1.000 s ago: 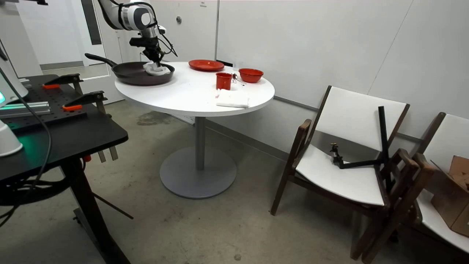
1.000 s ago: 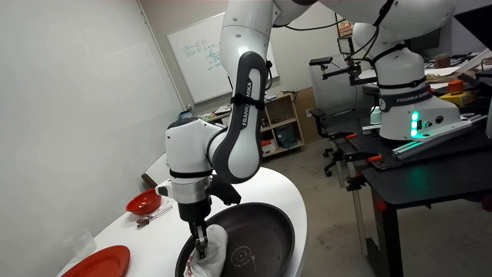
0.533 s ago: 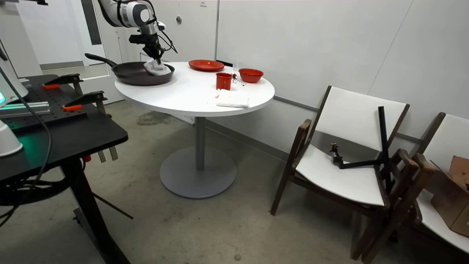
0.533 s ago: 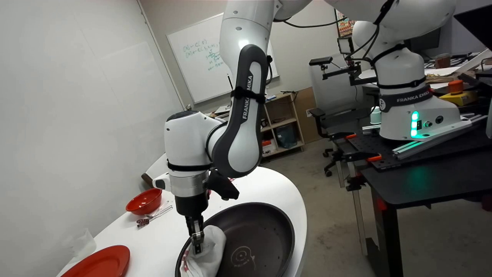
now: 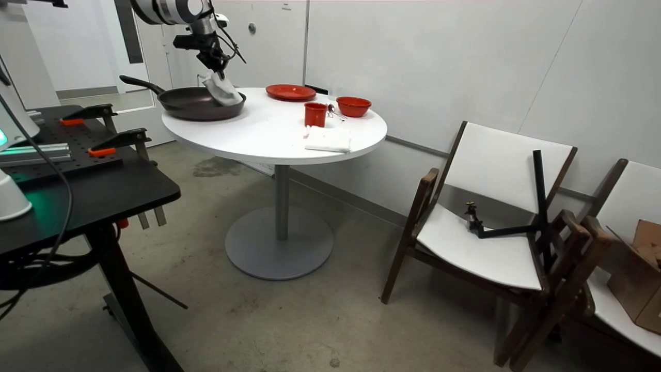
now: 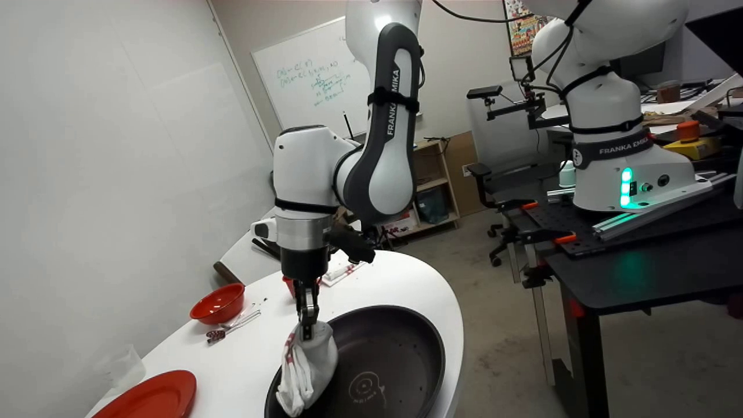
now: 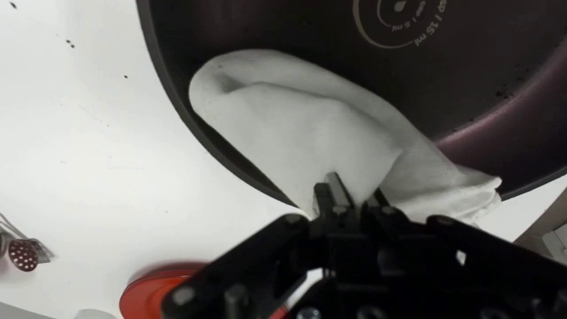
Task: Pick a cloth and wipe the pan
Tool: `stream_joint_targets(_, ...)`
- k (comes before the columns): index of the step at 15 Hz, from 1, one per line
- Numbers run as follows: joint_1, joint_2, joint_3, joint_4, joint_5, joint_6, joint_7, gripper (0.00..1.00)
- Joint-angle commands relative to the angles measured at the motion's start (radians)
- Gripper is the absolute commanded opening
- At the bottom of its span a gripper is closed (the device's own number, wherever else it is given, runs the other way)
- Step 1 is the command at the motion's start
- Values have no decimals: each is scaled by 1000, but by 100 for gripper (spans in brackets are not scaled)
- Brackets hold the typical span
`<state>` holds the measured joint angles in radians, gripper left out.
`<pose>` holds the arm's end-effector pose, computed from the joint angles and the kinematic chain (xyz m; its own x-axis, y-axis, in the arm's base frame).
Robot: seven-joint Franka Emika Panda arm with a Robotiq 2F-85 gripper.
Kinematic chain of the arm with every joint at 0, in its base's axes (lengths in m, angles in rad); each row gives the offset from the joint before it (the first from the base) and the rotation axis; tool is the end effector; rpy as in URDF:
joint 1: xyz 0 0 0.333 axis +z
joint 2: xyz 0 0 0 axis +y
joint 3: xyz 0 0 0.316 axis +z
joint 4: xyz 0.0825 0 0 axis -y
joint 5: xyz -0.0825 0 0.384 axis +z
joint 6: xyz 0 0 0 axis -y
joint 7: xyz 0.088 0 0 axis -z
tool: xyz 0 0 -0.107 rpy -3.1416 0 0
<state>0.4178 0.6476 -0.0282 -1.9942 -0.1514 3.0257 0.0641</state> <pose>0.5816 0.2520 0.1710 0.8169 0.4411 0.3716 0.4509 -0.8902 0.0654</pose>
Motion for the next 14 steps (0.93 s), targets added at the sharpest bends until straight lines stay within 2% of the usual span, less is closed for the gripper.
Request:
stream_joint_targets(1, -102, -127, 74, -181, 33, 100, -19, 2)
stream_joint_targets(3, -200, -170, 158, -253, 62, 147, -41, 2)
stream_joint_targets(6, -404, -217, 344, -342, 109, 158, -71, 2)
stream_joint_targets(10, -724, -235, 623, -423, 128, 157, -78, 2)
stream_joint_targets(14, -1042, -201, 877, -463, 128, 152, -80, 2)
